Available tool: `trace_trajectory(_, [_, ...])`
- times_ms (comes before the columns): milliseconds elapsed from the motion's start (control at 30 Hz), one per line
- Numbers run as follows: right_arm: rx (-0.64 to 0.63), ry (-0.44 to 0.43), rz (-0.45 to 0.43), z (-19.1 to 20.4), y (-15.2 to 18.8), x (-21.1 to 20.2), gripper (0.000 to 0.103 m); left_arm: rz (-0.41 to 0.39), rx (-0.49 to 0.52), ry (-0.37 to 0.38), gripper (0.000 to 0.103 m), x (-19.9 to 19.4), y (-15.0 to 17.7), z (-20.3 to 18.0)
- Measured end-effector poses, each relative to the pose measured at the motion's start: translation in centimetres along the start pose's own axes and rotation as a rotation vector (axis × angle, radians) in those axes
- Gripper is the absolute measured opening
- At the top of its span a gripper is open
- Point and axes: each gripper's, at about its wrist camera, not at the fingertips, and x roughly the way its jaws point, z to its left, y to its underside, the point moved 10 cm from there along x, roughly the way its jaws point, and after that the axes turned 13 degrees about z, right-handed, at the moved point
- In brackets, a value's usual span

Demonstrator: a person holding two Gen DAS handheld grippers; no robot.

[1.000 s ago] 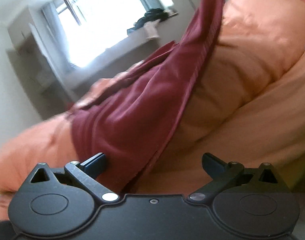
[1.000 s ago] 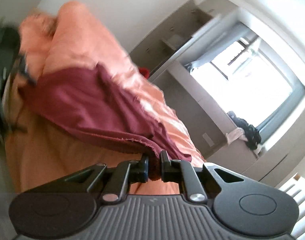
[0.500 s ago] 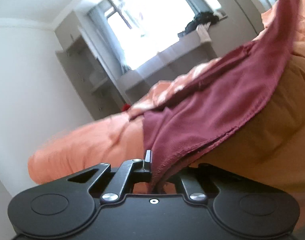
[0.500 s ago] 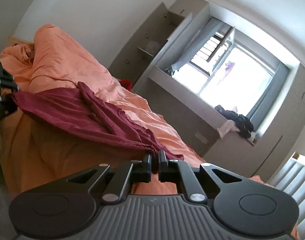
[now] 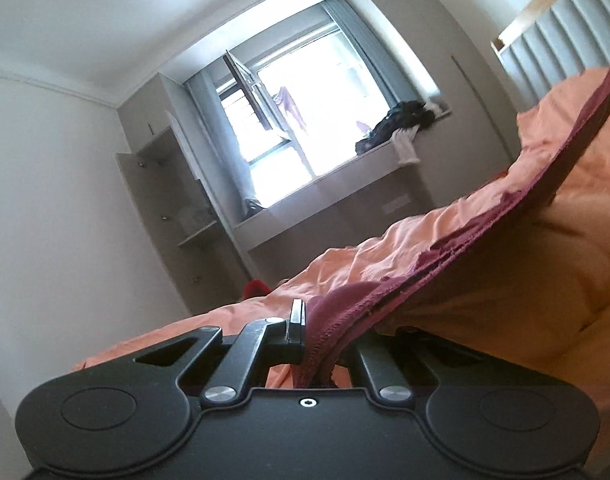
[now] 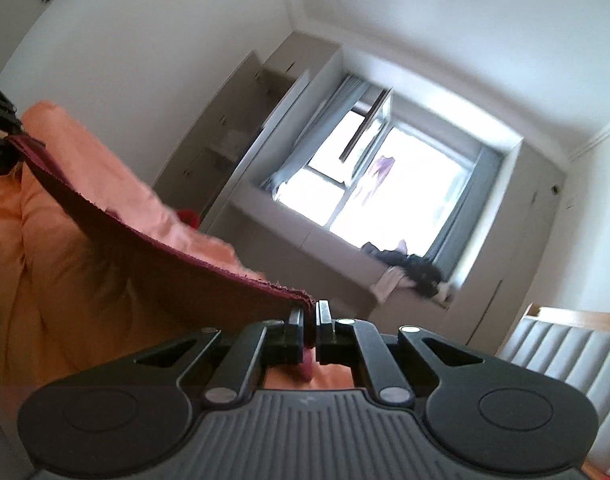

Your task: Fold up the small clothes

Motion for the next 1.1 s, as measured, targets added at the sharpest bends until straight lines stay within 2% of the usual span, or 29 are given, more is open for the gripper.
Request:
trace_trajectory(200, [0.024, 0.041, -0.072, -1.3, -2.5, -5.9, 0.005, -0.029, -0.05, 0.057, 0.003, -4.2, -1.9, 2.9])
trace_trajectory(300, [0.041, 0.047, -0.093, -1.7, -3.5, -6.2, 0.005, -0.034, -0.076, 0.087, 0.003, -3.5, -3.0, 3.0])
trace_trajectory(400, [0.043, 0.068, -0.106, -2.2, -4.1, -4.5, 0.005, -0.043, -0.055, 0.052, 0.003, -1.0, -4.7, 2.8])
trace_trajectory(567, [0.02, 0.112, -0.101, -3.4, -5.5, 1.9, 0.005, -0.019, -0.04, 0.033, 0.003, 5.6, -8.4, 2.4])
trace_trajectory(767, [-0.004, 0.138, -0.054, -3.4, -6.9, 12.9, 0.005, 0.07, -0.018, 0.018, 0.004, 16.1, -11.3, 1.6])
trace_trajectory(933, [0.002, 0.126, 0.025, -2.7, -6.1, 22.3, 0.005, 0.197, 0.027, 0.04, 0.004, 25.9, -11.0, -0.7])
trace_trajectory(1100, [-0.002, 0.085, 0.141, -0.5, -3.5, 30.6, 0.005, 0.3, 0.052, 0.057, 0.005, 33.6, -9.1, -2.2])
